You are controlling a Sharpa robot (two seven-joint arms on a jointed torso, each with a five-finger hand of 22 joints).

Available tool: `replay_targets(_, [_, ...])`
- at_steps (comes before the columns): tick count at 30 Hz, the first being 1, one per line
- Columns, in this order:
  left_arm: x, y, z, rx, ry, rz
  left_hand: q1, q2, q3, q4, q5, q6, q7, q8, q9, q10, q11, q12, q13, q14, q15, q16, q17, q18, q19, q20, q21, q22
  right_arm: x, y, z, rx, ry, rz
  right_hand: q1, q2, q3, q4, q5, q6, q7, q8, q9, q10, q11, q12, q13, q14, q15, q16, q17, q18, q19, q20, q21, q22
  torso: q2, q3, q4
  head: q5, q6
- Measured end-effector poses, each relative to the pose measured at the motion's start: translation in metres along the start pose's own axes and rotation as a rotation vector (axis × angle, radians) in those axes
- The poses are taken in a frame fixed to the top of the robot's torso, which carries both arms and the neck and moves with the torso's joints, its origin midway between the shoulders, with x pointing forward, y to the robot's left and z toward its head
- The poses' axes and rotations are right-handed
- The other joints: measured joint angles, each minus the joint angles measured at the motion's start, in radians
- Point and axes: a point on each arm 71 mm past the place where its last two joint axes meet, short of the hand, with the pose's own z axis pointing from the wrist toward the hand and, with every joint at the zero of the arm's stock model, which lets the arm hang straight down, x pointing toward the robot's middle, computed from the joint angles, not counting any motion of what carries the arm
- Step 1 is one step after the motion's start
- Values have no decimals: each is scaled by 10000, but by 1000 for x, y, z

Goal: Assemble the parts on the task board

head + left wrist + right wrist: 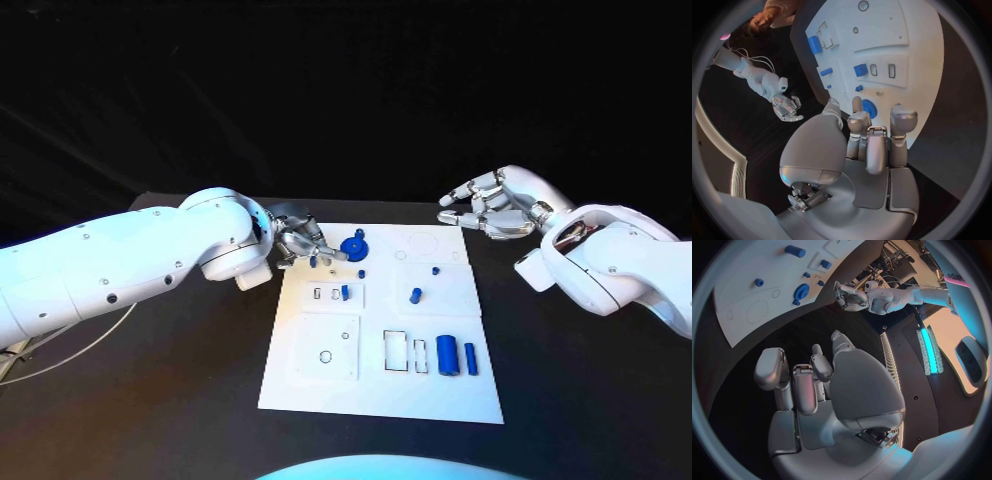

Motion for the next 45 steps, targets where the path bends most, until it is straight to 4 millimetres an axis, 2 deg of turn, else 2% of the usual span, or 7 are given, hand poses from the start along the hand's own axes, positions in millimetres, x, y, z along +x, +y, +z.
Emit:
replay_targets(11, [10,-5,15,-1328,182,797,-171,12,-272,-2,0,-141,7,166,453,-1,1,58,101,1,1,0,-2,0,-99,31,132,180,-5,-5,1,191,-211,33,0,0,-28,-27,93,0,0,37,-1,0,1,0,-26,0,0,0,-1,0,0,0,0,-15,25,1,-5,-3,-65])
replay_targets(29, [22,-13,24,-1735,595,1086,-222,64,-329,0,0,-205,2,166,548,-2,2,101,146,3,3,0,-4,3,-99,31,170,237,-5,-5,3,263,-288,10,0,0,-28,-26,173,-1,0,37,-2,0,1,0,-52,0,1,-23,-3,-1,1,1,-82,-46,35,6,0,-55,-183])
replay_targets(45, [30,-20,30,-1718,1059,1229,-203,83,-356,-27,0,-314,37,207,725,-111,36,101,127,2,4,-72,-6,3,-228,87,170,197,-3,-4,5,277,-266,13,-1,0,-28,-26,231,-1,0,76,-4,0,2,-1,-66,0,1,-37,-4,-2,1,1,-82,-67,33,6,7,-39,-216])
